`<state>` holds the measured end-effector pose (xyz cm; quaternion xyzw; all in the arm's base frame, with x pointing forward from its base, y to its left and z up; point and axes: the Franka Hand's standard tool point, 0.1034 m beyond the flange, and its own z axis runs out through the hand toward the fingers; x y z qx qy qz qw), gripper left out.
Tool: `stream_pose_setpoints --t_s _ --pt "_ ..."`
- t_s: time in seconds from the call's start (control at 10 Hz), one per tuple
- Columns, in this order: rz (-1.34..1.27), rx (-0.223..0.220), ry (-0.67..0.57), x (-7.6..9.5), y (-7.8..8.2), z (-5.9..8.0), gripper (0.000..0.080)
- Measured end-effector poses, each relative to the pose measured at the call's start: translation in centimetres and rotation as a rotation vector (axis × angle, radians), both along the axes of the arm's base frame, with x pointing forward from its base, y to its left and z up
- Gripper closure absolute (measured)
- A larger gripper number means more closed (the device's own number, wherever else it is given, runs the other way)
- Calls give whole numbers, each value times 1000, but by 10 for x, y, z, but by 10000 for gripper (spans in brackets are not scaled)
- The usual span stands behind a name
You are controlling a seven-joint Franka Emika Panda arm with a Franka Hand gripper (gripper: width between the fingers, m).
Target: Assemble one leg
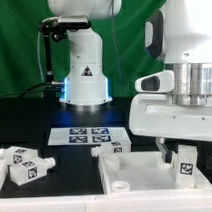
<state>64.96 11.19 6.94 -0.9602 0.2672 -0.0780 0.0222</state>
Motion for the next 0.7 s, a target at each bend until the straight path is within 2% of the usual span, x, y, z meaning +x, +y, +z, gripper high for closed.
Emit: stream_pose_setpoints --t_s 0.1,0.2,0.5,0.7 --pt "0 0 0 0 0 0 409" --pt "-61 8 3 -1 -1 -1 508" --pt "-310 41 16 -3 -7 -2 508" --pt "-662 93 44 -6 -8 -3 508"
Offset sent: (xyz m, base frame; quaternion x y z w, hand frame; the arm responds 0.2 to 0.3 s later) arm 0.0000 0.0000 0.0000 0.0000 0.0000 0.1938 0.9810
